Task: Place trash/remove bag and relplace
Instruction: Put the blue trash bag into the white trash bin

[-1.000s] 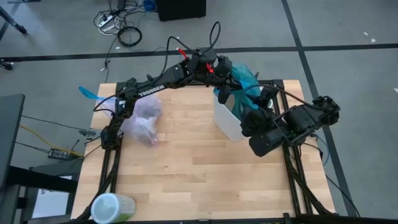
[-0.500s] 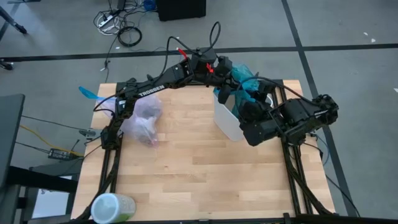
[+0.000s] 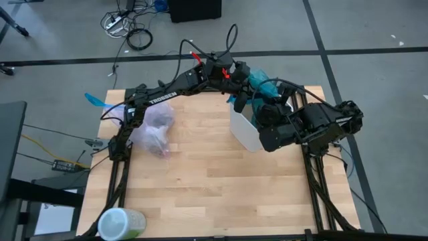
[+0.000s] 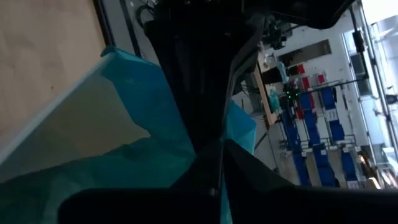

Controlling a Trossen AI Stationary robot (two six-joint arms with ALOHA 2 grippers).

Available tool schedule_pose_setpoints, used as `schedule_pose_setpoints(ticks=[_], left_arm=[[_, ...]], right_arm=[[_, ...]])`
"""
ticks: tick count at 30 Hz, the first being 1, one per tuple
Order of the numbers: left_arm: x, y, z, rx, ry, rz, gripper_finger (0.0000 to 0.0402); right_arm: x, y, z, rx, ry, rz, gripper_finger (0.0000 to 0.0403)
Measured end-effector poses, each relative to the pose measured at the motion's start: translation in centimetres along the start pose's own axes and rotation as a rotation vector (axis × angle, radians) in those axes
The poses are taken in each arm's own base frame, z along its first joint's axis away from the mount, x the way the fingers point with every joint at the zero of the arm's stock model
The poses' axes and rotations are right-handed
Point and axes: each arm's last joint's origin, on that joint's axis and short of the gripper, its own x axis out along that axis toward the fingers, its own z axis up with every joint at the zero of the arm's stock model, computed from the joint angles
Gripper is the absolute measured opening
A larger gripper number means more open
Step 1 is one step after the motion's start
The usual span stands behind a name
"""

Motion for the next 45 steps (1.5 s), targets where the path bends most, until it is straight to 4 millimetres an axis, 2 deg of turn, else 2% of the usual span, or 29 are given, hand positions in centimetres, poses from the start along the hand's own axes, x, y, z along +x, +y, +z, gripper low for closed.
schedule_pose_setpoints(ticks=[9, 21, 23, 25, 28, 31, 36, 41, 45], left_arm=[[0.1, -0.4, -0.1, -0.030, 0.021, -0.053, 0.0003], [0.4, -1.3, -0.5, -0.055, 0.047, -0.077, 0.0003], [0.5, -1.4, -0.5, -0.054, 0.043, -0.061, 0.0003], [0.5, -1.3, -0.4, -0.052, 0.028, -0.005, 0.0003], [0.1, -0.2, -0.2, -0.054, 0.001, 0.097, 0.0003], [-0.3, 0.6, 0.0, -0.058, -0.010, 0.134, 0.0003], [-0.7, 1.4, 0.2, -0.064, -0.019, 0.164, 0.0003], [-0.9, 1.7, 0.2, -0.063, -0.019, 0.176, 0.0003], [-1.0, 2.0, 0.3, -0.055, -0.024, 0.202, 0.0003]], right_arm=[[0.0, -0.7, -0.3, -0.016, 0.000, -0.060, 0.0001], [-0.3, -6.7, -4.2, 0.207, 0.020, -0.089, 0.0000], [-0.6, -7.4, -5.0, 0.279, 0.010, 0.009, 0.0000], [-1.0, -7.8, -5.7, 0.411, 0.002, 0.189, 0.0005], [-1.8, -7.5, -6.0, 0.582, 0.021, 0.467, 0.0027], [-2.4, -7.3, -6.1, 0.669, 0.048, 0.621, 0.0058], [-3.4, -6.7, -5.8, 0.659, 0.025, 0.661, 0.0077], [-3.3, -6.2, -5.7, 0.463, -0.050, 0.471, 0.0066], [-2.0, -5.2, -5.6, 0.307, -0.019, 0.372, 0.0050]])
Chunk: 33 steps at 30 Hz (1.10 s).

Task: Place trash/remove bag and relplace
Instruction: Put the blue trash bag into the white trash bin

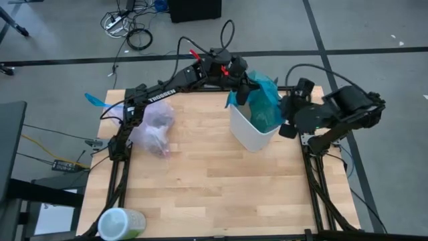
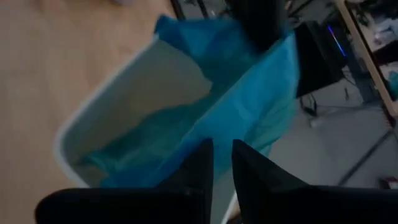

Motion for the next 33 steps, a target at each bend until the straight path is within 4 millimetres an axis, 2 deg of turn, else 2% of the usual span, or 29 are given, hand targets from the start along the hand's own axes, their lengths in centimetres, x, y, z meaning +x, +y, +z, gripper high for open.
schedule_pose_setpoints(ticks=[3, 6, 16, 22, 33], left_arm=[[-0.1, 0.6, 0.2, 0.000, -0.017, 0.057, 0.0003], [-0.2, 0.8, 0.2, 0.009, -0.022, 0.075, 0.0003], [0.4, 1.6, -0.2, 0.063, -0.032, 0.178, 0.0003], [1.4, 1.9, -0.9, 0.057, -0.035, 0.175, 0.0003], [2.0, 2.2, -1.5, 0.035, -0.022, 0.178, 0.0003]], right_arm=[[0.9, 0.5, -0.3, -0.031, 0.040, -0.008, 0.0048], [1.4, 1.0, -0.3, -0.024, 0.061, 0.001, 0.0062], [1.2, 0.8, -0.5, 0.021, 0.059, 0.018, 0.0144], [2.0, 1.8, 0.0, 0.006, 0.080, 0.013, 0.0181], [2.6, 2.2, 1.1, 0.053, 0.007, -0.111, 0.0193]])
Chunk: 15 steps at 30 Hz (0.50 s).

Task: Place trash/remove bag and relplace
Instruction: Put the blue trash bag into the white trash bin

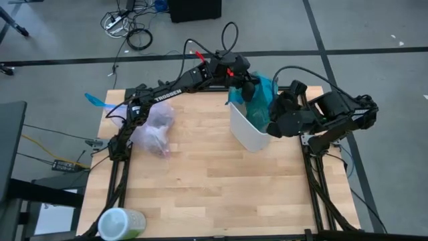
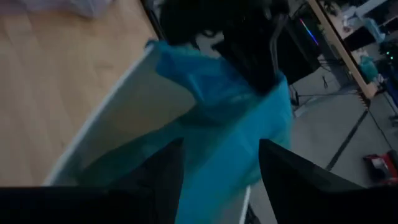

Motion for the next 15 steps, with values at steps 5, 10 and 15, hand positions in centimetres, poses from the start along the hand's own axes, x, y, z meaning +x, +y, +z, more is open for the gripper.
schedule_pose_setpoints(ticks=[5, 10, 15], left_arm=[[0.0, 0.1, 0.1, -0.004, -0.015, 0.020, 0.0003], [0.0, -0.2, 0.3, -0.024, -0.040, -0.011, 0.0003], [0.1, -0.8, 0.3, -0.019, -0.040, -0.031, 0.0003]], right_arm=[[0.0, 0.1, 0.7, 0.013, -0.048, -0.012, 0.0194], [0.7, 0.3, 0.3, -0.057, 0.006, -0.086, 0.0194], [2.1, 1.2, 0.1, -0.138, 0.085, -0.136, 0.0194]])
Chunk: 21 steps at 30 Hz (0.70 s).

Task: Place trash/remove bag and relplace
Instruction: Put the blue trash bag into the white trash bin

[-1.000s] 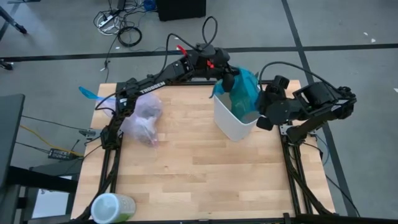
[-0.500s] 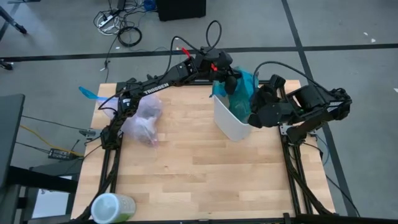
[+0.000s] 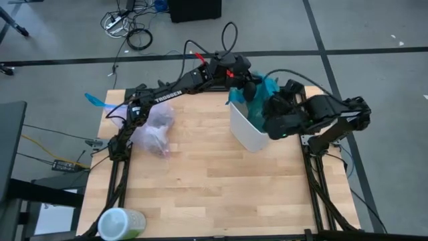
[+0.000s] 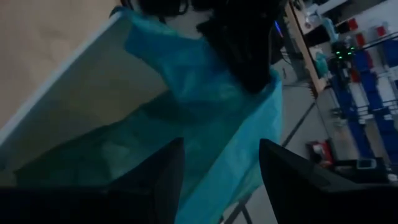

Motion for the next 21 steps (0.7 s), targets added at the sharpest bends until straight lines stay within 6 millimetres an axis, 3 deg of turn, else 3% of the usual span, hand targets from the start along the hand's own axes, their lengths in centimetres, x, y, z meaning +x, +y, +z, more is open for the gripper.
schedule_pose_setpoints(ticks=[5, 13, 21], left_arm=[[0.0, -0.3, -0.2, 0.006, 0.013, -0.021, 0.0003], [0.0, -0.3, -0.3, 0.006, 0.032, -0.050, 0.0003], [0.0, -0.5, -0.4, 0.005, 0.042, -0.073, 0.0003]], right_arm=[[1.0, 0.4, 0.4, -0.018, 0.020, -0.066, 0.0186], [1.7, -0.3, 0.4, 0.003, 0.043, -0.091, 0.0128], [2.7, -1.2, 0.2, 0.048, 0.095, -0.061, 0.0030]])
